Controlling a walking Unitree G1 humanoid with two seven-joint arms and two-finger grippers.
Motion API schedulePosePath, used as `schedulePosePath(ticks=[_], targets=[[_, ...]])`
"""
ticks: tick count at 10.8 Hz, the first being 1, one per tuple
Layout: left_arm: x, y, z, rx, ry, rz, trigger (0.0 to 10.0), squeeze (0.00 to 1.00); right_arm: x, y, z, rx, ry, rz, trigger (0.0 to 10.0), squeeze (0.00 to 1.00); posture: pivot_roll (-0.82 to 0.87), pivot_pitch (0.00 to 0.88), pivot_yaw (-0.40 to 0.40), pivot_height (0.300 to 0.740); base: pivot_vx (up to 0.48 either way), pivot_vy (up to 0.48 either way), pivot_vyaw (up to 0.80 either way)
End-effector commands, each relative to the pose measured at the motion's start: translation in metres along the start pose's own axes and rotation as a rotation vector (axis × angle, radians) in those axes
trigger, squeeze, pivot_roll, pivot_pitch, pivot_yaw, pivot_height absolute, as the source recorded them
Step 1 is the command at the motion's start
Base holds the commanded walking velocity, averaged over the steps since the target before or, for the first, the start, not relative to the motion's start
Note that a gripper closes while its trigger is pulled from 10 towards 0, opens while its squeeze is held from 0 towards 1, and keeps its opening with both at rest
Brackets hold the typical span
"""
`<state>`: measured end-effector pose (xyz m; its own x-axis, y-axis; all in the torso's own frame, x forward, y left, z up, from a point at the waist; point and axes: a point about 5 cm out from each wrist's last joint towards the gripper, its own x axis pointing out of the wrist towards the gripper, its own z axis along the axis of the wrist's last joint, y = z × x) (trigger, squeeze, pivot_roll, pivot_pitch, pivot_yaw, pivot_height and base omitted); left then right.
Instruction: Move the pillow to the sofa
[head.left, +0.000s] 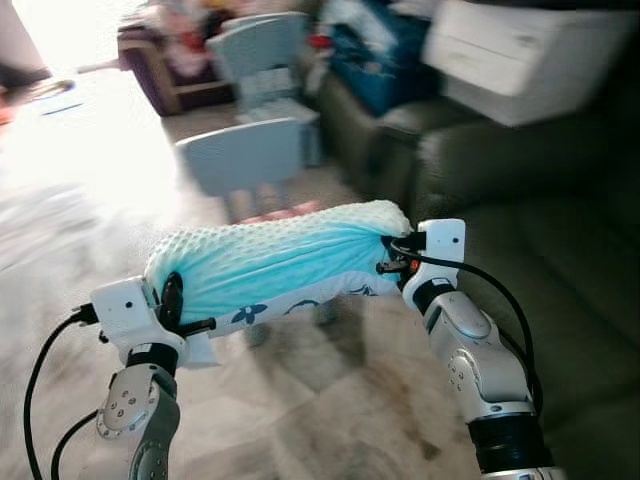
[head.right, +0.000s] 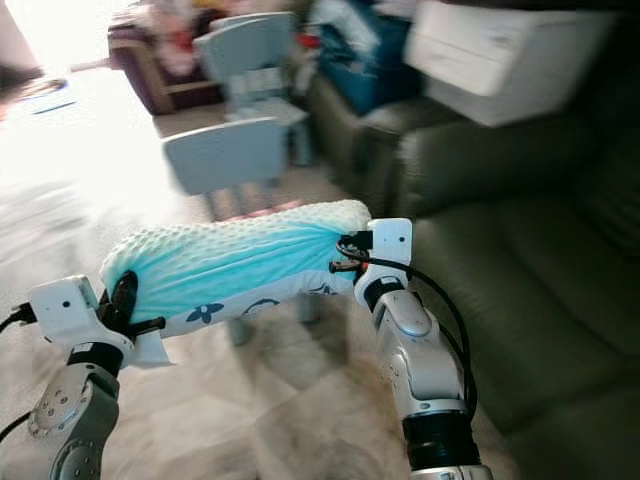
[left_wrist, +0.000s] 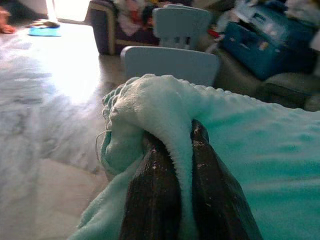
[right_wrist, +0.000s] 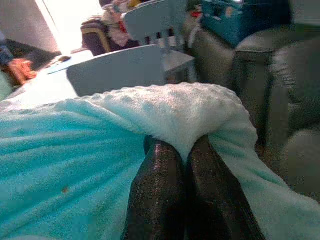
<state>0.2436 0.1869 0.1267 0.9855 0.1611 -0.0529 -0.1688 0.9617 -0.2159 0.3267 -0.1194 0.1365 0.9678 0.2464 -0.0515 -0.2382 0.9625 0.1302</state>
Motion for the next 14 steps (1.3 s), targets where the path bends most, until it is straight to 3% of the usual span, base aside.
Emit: schedulePosePath(ticks=[1,5,11,14], targets=[[-0.0009,0.0091,0.0024,0.024,-0.018,0.042,10.0,0.0,0.001,-0.0062,0.0084,0.007,-0.029,-0.029,10.0,0.0,-0.16,0.068,0.064,0.74,0.0,0.0,-0.78],[0.0011,0.0065,0.0042,0.034,-0.032,0.012,10.0,0.0,0.0015,-0.0059,0.0096,0.001,-0.031,-0.023,10.0,0.0,-0.16,0.064,0.06,0.74,0.0,0.0,-0.78],[0.0023,0.0124,0.0065,0.034,-0.029,0.049,10.0,0.0,0.0014,-0.0057,0.0087,0.004,-0.033,-0.026,10.0,0.0,-0.15,0.075,0.058,0.74,0.0,0.0,-0.77],[0.0032,0.0131,0.0068,0.073,-0.038,0.057,10.0,0.0,0.0023,-0.006,0.0094,0.015,-0.034,-0.026,10.0,0.0,-0.16,0.078,0.058,0.74,0.0,0.0,-0.74]])
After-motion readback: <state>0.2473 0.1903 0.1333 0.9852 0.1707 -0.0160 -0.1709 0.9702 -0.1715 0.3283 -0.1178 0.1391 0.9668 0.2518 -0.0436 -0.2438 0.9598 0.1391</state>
